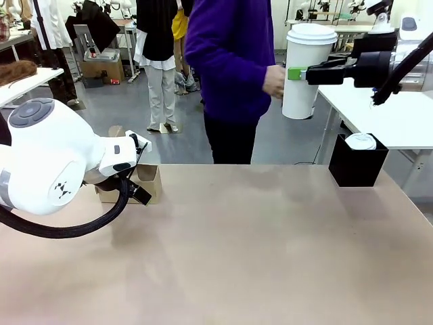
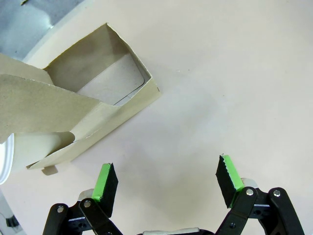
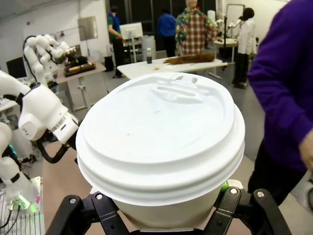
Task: Pour a drink into a cup and package it in a carrier.
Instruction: Position the Cup Carrier in the center of the table.
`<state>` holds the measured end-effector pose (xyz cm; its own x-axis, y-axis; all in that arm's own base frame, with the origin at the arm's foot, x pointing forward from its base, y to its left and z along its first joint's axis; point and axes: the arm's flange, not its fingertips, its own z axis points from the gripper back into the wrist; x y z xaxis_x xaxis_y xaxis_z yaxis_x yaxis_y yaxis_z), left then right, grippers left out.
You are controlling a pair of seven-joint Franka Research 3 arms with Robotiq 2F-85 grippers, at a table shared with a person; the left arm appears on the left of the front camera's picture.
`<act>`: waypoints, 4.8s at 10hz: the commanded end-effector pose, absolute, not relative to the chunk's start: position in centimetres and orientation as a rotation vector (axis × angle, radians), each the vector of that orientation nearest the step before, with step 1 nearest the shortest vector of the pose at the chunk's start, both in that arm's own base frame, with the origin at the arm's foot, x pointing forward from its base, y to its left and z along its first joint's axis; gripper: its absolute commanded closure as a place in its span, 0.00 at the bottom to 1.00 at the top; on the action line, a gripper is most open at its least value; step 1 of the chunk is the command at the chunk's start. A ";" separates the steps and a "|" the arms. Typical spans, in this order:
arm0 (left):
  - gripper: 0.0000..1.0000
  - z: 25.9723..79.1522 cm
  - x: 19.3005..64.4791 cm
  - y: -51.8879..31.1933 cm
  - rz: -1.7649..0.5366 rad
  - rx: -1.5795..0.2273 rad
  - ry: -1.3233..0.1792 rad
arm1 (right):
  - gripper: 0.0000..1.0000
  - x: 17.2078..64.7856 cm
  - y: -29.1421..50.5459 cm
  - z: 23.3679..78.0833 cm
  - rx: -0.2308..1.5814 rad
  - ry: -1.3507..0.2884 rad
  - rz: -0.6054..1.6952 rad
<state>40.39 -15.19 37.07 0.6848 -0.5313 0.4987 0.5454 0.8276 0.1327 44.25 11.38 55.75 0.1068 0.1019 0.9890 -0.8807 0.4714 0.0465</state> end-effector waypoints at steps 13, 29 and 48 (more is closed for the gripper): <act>0.00 56.8 41.4 -16.8 -0.261 0.044 -0.550 | 0.19 44.4 11.6 55.9 0.803 -1.270 0.856; 0.00 51.0 52.8 -12.6 -0.005 0.024 -0.384 | 0.19 44.4 11.6 55.9 0.803 -1.270 0.856; 0.98 49.6 55.1 -13.0 0.038 0.005 -0.316 | 0.19 44.4 11.6 55.9 0.803 -1.270 0.856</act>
<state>55.05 -13.00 49.55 0.9500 0.0354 0.3103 -0.0370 0.9993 -0.0008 44.27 11.41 55.73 0.1069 0.1025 0.9890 -0.8810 0.4708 0.0464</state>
